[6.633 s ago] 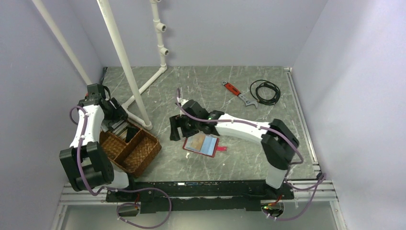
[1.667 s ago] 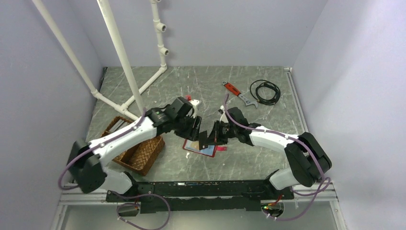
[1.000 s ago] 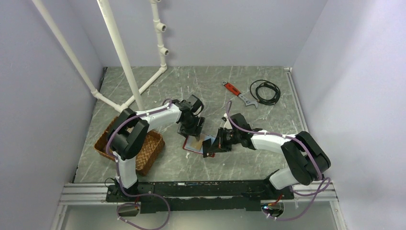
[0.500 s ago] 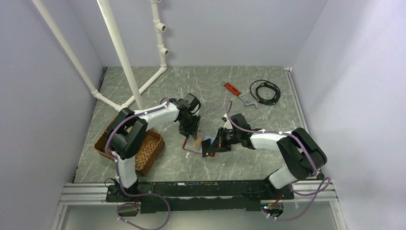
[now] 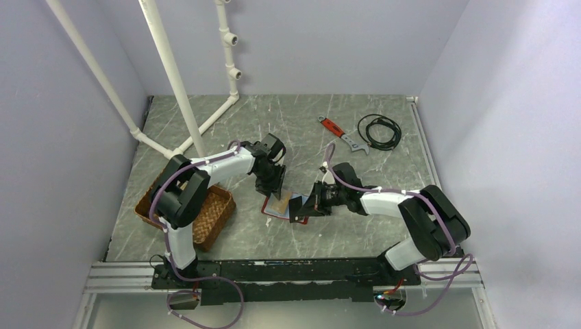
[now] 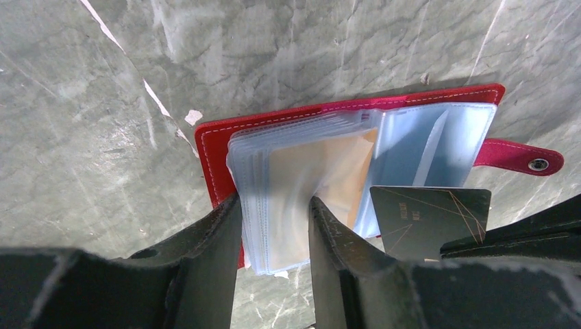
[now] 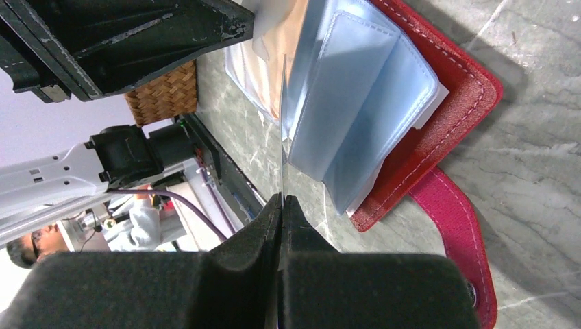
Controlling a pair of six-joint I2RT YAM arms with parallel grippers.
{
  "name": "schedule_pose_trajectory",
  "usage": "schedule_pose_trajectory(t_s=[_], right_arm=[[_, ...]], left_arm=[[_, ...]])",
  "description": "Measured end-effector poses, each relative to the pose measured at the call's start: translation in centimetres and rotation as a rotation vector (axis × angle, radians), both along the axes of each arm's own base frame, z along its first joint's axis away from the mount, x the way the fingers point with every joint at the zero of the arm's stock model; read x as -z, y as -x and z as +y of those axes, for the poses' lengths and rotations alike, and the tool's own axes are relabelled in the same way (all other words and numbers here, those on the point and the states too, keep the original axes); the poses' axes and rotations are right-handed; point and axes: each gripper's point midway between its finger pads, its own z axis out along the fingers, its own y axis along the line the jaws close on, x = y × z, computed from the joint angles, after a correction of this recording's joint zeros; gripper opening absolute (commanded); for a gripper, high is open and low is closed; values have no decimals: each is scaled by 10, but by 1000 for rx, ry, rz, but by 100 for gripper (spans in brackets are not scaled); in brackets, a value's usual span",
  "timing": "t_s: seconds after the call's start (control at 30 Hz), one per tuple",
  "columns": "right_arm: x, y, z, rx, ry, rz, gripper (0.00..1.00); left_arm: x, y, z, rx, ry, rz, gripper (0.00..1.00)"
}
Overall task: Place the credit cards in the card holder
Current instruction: Insert the credit card into the card holder.
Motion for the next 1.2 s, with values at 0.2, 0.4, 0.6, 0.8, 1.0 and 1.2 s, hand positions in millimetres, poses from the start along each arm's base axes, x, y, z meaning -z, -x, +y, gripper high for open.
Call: schedule_pose_trajectory(t_s=[0.2, 0.4, 0.6, 0.8, 1.0, 1.2], right_arm=[[0, -1, 2, -7, -14, -3, 0], [11, -2, 4, -9, -24, 40, 0], [10, -11, 4, 7, -42, 26, 0], [15, -21, 6, 27, -42, 9, 0], [15, -26, 6, 51, -36, -7, 0], [15, -28, 4, 86, -34, -11, 0]], left_arm=[[0, 1, -2, 5, 14, 5, 42], [0, 2, -3, 7, 21, 8, 44], [1, 2, -4, 9, 26, 9, 46], [1, 3, -4, 8, 42, 5, 46], [1, 3, -4, 6, 61, 8, 46], [1, 3, -4, 2, 75, 9, 47]])
